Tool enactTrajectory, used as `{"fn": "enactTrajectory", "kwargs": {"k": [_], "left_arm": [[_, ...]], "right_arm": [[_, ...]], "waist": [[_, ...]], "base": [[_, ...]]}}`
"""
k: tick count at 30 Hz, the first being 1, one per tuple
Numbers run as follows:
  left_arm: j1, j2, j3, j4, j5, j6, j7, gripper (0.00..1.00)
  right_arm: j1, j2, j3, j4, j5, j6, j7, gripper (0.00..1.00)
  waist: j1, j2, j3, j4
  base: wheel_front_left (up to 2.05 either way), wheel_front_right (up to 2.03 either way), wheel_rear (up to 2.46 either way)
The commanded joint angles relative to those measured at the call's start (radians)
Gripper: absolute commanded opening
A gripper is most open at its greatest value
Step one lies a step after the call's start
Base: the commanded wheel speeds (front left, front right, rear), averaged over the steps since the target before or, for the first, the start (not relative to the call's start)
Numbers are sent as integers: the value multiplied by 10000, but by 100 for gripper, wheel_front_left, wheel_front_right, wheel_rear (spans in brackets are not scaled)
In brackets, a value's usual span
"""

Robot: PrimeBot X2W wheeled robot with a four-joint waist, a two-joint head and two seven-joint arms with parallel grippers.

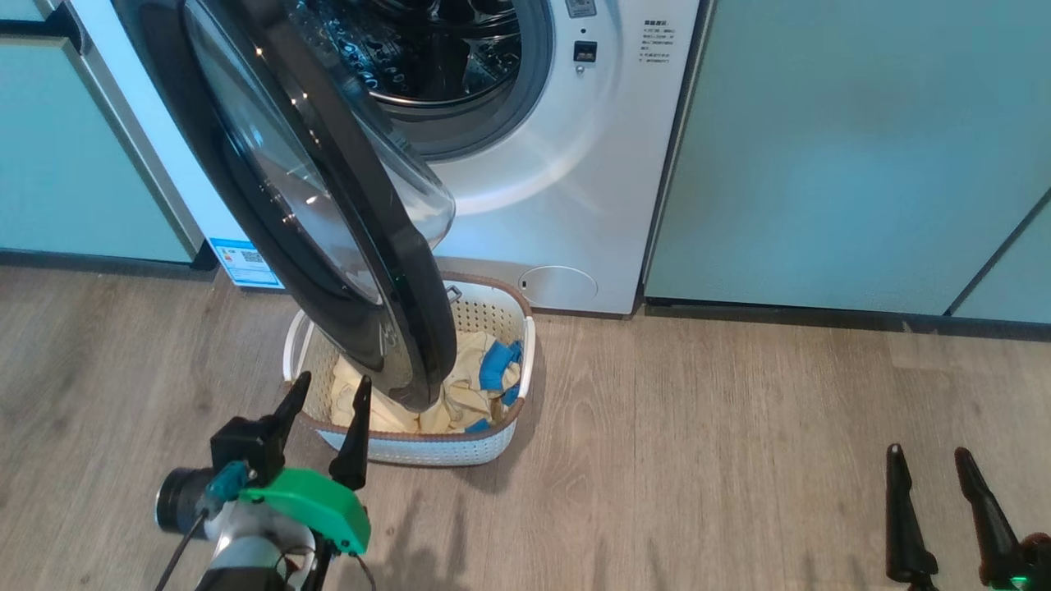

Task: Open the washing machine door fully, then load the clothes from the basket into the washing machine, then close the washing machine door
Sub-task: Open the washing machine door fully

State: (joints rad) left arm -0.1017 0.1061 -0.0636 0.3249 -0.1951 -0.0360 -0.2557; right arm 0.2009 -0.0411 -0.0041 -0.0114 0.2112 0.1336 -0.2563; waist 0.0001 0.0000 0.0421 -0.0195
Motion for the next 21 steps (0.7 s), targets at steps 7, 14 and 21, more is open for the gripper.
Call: {"fn": "enactTrajectory", "kwargs": {"k": [7,14,21], "left_arm": [[-271,278,356,-259,-141,87,-58,100],[-340,312,306,-228,-190,106,-59,100],[-421,338,256,-158,-192,180,-59,0]], "right_arm": [[-244,-92,127,-275,-70,-29,-55,100],[-305,-92,158,-225,-40,-29,-55,100],[-329,-91,150,-228,-52,-29,-55,100]], "waist": [[-1,0,-3,20],[-1,0,53,-9],[-1,0,24,-21]], "base": [[0,0,0],[0,0,0],[0,0,0]]}}
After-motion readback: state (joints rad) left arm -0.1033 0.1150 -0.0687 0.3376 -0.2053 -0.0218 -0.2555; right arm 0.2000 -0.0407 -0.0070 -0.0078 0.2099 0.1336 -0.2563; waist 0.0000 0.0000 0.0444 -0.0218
